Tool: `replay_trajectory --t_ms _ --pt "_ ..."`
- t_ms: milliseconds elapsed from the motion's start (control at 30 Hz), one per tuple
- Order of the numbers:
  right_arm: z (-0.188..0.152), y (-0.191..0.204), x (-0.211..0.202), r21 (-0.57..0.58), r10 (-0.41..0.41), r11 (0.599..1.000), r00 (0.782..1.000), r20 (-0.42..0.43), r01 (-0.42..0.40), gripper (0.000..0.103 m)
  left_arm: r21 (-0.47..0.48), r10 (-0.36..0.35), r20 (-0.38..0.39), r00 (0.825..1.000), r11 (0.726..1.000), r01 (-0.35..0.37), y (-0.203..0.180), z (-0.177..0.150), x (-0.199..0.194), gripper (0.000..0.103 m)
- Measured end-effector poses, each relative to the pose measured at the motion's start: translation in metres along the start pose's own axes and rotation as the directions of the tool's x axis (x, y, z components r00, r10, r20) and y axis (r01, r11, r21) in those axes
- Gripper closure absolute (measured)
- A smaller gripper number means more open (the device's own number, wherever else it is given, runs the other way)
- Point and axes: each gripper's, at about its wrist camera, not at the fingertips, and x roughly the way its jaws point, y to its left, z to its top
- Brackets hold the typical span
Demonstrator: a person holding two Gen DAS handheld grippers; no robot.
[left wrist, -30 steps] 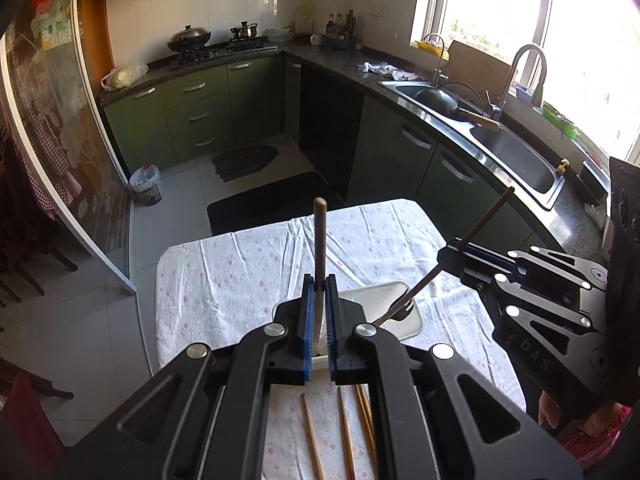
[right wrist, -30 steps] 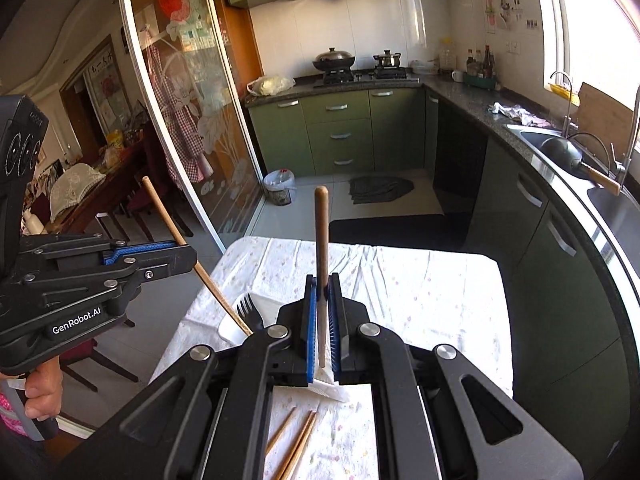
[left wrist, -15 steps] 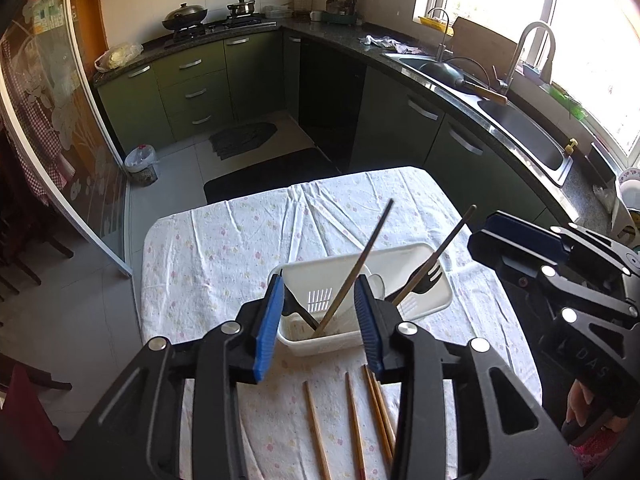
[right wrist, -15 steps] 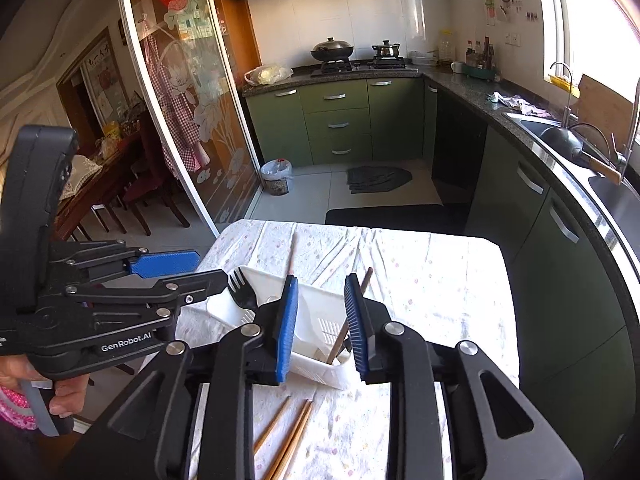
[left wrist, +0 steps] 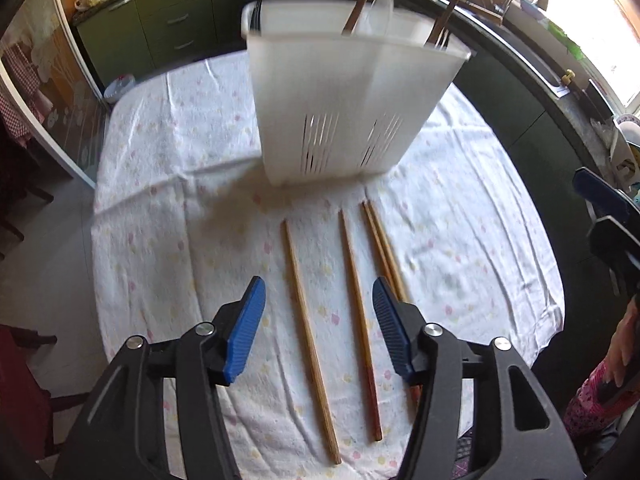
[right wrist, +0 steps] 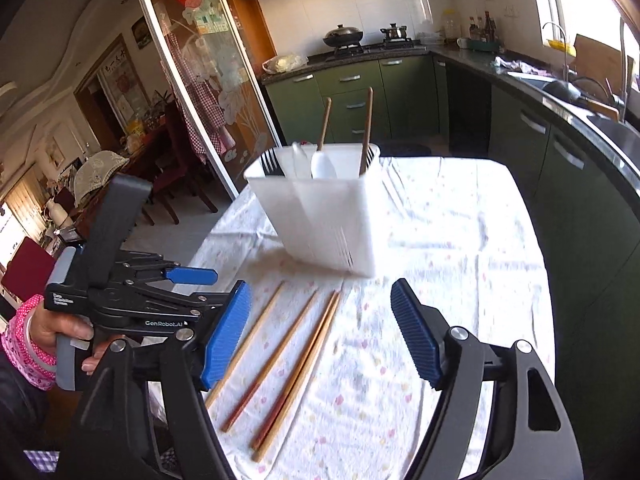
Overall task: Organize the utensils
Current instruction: 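Lift the chopstick into the caddy with the left tool while the right drops its chopstick, then grasp a wooden chopstick with the left tool while the right tool grasps another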
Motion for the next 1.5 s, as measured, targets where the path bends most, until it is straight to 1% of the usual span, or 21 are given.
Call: replay_trajectory --t_ms 33,67,100,233,333,400,500,633,800,833,867,900,933,967,1033,1100,1167,1233,1267,1333,1500 --pt "-0.007 -0.003 0.003 0.01 -0.002 1.0 1.0 -0.011 0.002 0.031 -0.017 0.001 -0.037 0.999 1.0 -0.001 0.003 -0.005 0.013 0.064" --pt "-0.014 -0.005 0.005 0.018 -0.005 1.0 1.0 -0.021 0.005 0.031 -0.033 0.0 -0.066 0.998 0.999 -0.002 0.005 -0.01 0.025 0.072" --pt "-0.019 -0.007 0.008 0.022 -0.009 1.0 0.999 -0.033 0.01 0.031 -0.049 0.002 -0.081 0.997 0.999 -0.006 0.008 -0.012 0.033 0.075" --pt "-0.035 -0.014 0.015 0.027 -0.017 0.999 0.997 -0.069 0.019 0.031 -0.064 0.034 -0.08 0.996 0.997 -0.039 0.01 -0.014 0.046 0.076" --pt "-0.038 -0.015 0.02 0.027 -0.023 0.999 0.996 -0.091 0.026 0.031 -0.057 0.055 -0.075 0.996 0.997 -0.059 0.006 -0.011 0.047 0.077" --pt "-0.039 -0.014 0.024 0.024 -0.027 0.999 0.994 -0.105 0.03 0.031 -0.047 0.071 -0.082 0.994 0.996 -0.075 0.003 -0.009 0.05 0.084" --pt "-0.04 -0.017 0.032 0.023 -0.029 0.999 0.992 -0.124 0.032 0.031 -0.04 0.084 -0.105 0.991 0.995 -0.088 0.001 -0.003 0.055 0.091" --pt "-0.037 -0.017 0.044 0.025 -0.034 0.999 0.988 -0.151 0.038 0.031 -0.049 0.093 -0.127 0.988 0.994 -0.099 -0.001 -0.001 0.062 0.093" --pt "-0.037 -0.016 0.07 0.037 -0.02 0.999 0.978 -0.209 0.028 0.031 -0.048 0.101 -0.112 0.989 0.993 -0.107 -0.001 -0.004 0.063 0.094" --pt "-0.037 -0.016 0.078 0.043 -0.009 0.999 0.973 -0.23 0.02 0.034 -0.046 0.104 -0.11 0.988 0.993 -0.11 0.001 -0.004 0.063 0.094" --pt "-0.037 -0.015 0.087 0.05 0.002 0.999 0.967 -0.256 0.011 0.044 -0.044 0.11 -0.109 0.988 0.992 -0.115 -0.001 -0.006 0.066 0.094" --pt "-0.038 -0.015 0.096 0.06 0.019 0.998 0.959 -0.284 -0.002 0.049 -0.042 0.114 -0.107 0.988 0.992 -0.119 0.0 -0.007 0.066 0.094" --pt "-0.039 -0.014 0.106 0.074 0.039 0.997 0.948 -0.315 -0.017 0.057 -0.04 0.116 -0.105 0.988 0.992 -0.121 0.003 -0.009 0.067 0.094" --pt "-0.04 -0.013 0.116 0.085 0.058 0.996 0.937 -0.343 -0.031 0.062 -0.038 0.115 -0.102 0.988 0.992 -0.119 0.004 -0.01 0.067 0.094" --pt "-0.041 -0.012 0.134 0.104 0.08 0.994 0.917 -0.39 -0.042 0.067 -0.031 0.113 -0.093 0.989 0.993 -0.116 0.006 -0.013 0.067 0.094" --pt "-0.041 -0.011 0.147 0.106 0.063 0.994 0.909 -0.412 -0.021 0.067 -0.016 0.118 -0.082 0.99 0.993 -0.12 0.006 -0.015 0.067 0.094" --pt "-0.039 -0.009 0.154 0.103 0.044 0.995 0.907 -0.418 0.0 0.067 -0.01 0.12 -0.077 0.99 0.993 -0.121 0.006 -0.016 0.067 0.094" --pt "-0.036 -0.005 0.158 0.078 0.0 0.996 0.91 -0.414 0.036 0.068 -0.012 0.112 -0.078 0.991 0.993 -0.113 0.007 -0.016 0.066 0.094" --pt "-0.035 -0.003 0.159 0.061 -0.03 0.996 0.911 -0.411 0.06 0.07 -0.012 0.107 -0.079 0.991 0.994 -0.109 0.009 -0.014 0.065 0.094" --pt "-0.033 0.002 0.162 0.031 -0.079 0.994 0.908 -0.411 0.101 0.07 -0.01 0.101 -0.079 0.992 0.995 -0.102 0.01 -0.014 0.065 0.094" --pt "-0.035 0.011 0.173 -0.013 -0.135 0.99 0.901 -0.413 0.142 0.07 -0.004 0.096 -0.069 0.993 0.995 -0.096 0.01 -0.014 0.065 0.094"
